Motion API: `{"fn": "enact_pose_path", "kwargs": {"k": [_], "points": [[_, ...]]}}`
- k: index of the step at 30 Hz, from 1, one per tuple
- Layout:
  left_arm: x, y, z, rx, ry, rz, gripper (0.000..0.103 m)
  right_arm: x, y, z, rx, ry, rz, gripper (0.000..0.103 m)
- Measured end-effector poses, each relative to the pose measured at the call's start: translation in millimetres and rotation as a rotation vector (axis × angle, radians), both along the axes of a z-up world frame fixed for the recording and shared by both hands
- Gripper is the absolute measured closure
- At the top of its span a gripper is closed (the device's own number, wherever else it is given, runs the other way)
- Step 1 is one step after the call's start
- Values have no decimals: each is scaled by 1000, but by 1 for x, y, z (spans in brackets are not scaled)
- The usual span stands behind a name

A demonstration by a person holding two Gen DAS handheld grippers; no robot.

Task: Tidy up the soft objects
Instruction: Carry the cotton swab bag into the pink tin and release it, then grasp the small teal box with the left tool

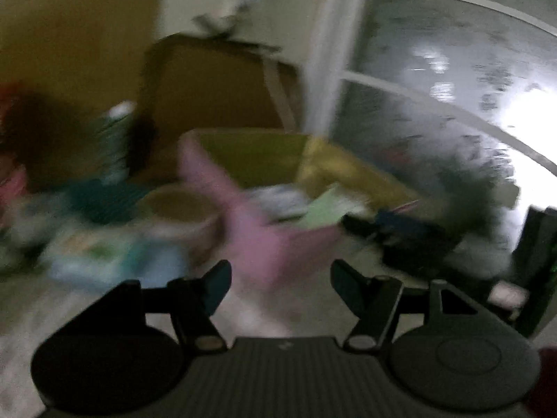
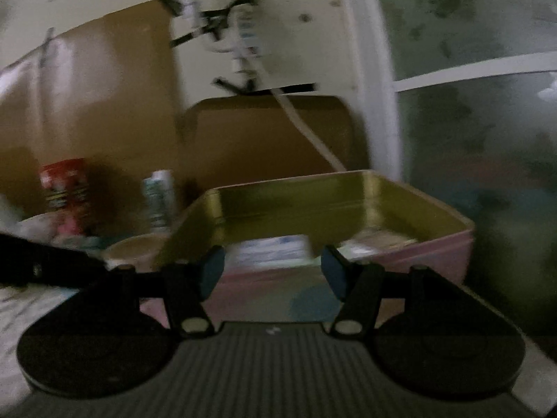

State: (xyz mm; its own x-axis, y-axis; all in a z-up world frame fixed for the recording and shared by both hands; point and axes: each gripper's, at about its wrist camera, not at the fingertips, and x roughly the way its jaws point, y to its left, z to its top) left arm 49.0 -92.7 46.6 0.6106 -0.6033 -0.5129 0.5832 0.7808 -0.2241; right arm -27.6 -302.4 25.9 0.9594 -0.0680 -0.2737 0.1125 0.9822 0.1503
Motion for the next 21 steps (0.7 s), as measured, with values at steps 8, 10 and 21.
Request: {"fn": "enact_pose_path", "kwargs": {"k": [8,10,21], "points": [[5,136,-47,72,130,406,40,23,90,16,-55,29,309,39],[0,157,-49,72,105,466,41,35,119,19,-127,28,379,39],[-4,174,-54,16,57,496,38,124,185,-1,-393,126,523,30]]}}
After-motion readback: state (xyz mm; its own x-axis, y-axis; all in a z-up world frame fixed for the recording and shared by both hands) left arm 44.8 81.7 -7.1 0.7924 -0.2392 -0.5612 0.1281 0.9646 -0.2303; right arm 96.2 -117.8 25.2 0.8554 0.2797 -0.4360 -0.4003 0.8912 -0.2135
